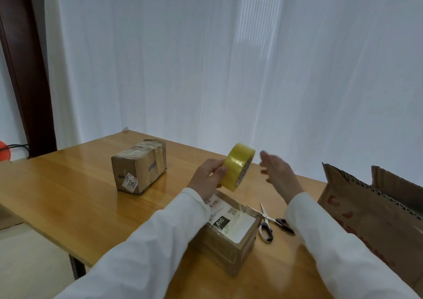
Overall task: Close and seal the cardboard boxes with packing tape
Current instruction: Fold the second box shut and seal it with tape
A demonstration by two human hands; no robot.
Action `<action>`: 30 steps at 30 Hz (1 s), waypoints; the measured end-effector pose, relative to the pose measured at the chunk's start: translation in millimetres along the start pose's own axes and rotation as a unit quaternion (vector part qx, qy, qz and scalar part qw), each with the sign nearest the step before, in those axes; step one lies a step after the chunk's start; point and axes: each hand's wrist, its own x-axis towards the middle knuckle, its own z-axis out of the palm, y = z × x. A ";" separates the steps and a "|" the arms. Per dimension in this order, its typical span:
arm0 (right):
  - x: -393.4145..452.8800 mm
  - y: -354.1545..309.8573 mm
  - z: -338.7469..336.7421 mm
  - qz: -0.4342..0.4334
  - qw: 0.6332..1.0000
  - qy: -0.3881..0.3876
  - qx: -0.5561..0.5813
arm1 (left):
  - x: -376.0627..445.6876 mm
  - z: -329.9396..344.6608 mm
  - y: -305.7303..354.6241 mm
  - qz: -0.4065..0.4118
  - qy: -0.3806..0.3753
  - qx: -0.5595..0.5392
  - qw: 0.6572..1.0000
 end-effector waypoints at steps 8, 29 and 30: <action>-8.1 -11.1 -0.7 -0.039 0.975 -0.143 0.165 | -10.7 -23.3 24.5 -0.081 -0.128 -0.054 0.987; -32.4 -38.7 11.4 -0.264 0.954 0.062 -0.128 | -27.2 -29.8 42.0 -0.263 -0.043 -0.014 0.964; -32.8 -38.8 11.3 -0.268 0.952 0.062 -0.132 | -27.4 -30.1 42.0 -0.263 -0.040 -0.012 0.964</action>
